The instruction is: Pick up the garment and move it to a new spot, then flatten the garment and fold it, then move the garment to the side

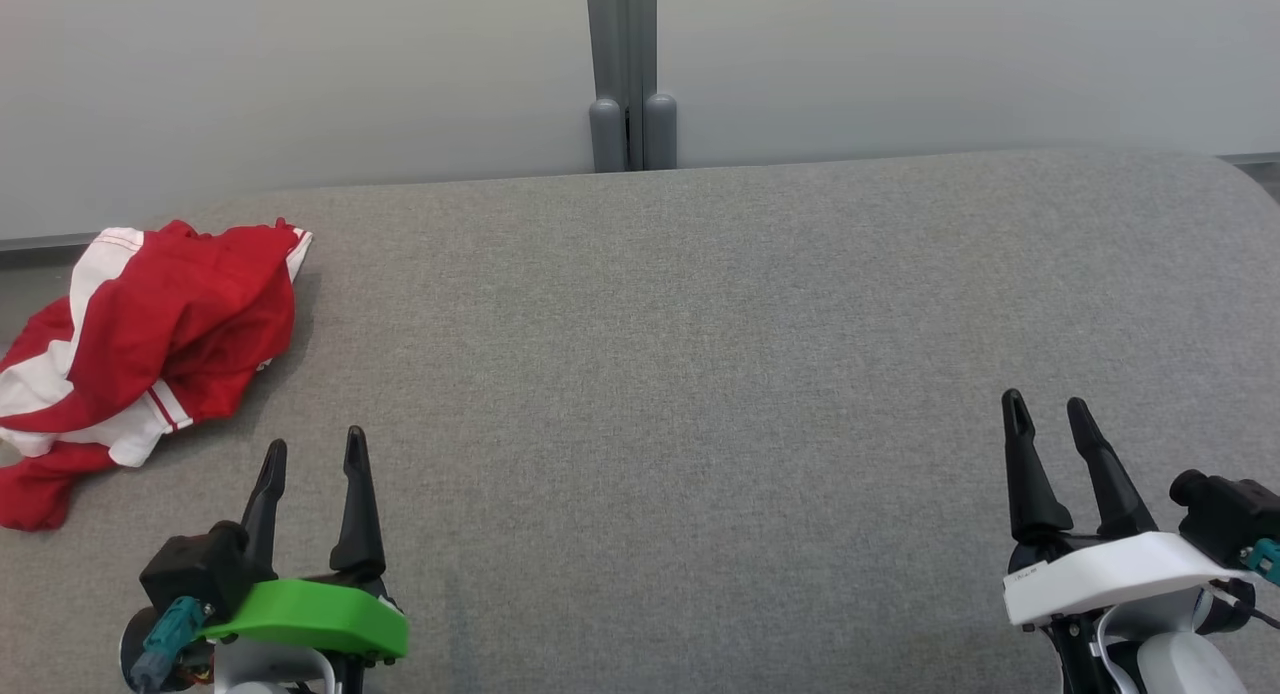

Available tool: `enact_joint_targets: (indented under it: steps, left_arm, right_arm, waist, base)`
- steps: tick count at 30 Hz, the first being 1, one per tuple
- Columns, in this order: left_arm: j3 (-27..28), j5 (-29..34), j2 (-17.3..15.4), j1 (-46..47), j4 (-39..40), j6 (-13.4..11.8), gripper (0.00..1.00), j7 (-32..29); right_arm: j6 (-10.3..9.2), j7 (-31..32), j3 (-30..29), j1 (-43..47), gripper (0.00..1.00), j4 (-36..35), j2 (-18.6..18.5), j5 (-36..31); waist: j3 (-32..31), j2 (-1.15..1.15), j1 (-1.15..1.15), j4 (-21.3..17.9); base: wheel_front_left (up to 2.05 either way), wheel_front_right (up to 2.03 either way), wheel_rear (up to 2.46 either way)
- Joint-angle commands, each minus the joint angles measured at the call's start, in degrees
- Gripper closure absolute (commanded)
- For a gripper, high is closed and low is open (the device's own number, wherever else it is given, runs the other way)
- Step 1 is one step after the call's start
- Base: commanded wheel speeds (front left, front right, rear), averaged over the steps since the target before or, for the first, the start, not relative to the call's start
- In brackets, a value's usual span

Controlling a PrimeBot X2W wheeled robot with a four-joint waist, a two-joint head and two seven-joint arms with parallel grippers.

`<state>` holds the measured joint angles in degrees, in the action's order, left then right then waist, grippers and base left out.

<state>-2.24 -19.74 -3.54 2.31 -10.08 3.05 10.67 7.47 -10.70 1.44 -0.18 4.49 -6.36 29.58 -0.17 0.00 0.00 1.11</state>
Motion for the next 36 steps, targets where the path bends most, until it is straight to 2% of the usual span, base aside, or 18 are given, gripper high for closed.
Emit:
enact_joint_targets:
  steps: [1,24,36]
  left_arm:
    - [-0.16,1.92,-0.55,-0.17,0.18,-0.28,0.0,0.54]
    - [-0.09,11.16,-0.19,-0.23,-0.3,-0.09,0.0,3.19]
    - [0.91,13.19,0.28,-0.41,-0.75,0.75,0.0,4.4]
  right_arm:
    - [0.03,-0.5,0.18,0.47,0.0,-0.7,-0.5,-1.51]
    - [0.03,-3.26,0.71,1.08,0.0,0.02,-1.39,-11.23]
    - [0.03,-4.35,1.28,1.35,0.0,0.73,-1.67,-13.93]
  waist:
    - [-0.02,0.0,0.0,0.0]
    - [-0.25,0.0,0.0,0.53]
    - [-0.23,0.0,0.0,0.9]
  base:
    - [0.0,0.0,0.0]
    - [0.0,0.0,0.0]
    - [0.0,0.0,0.0]
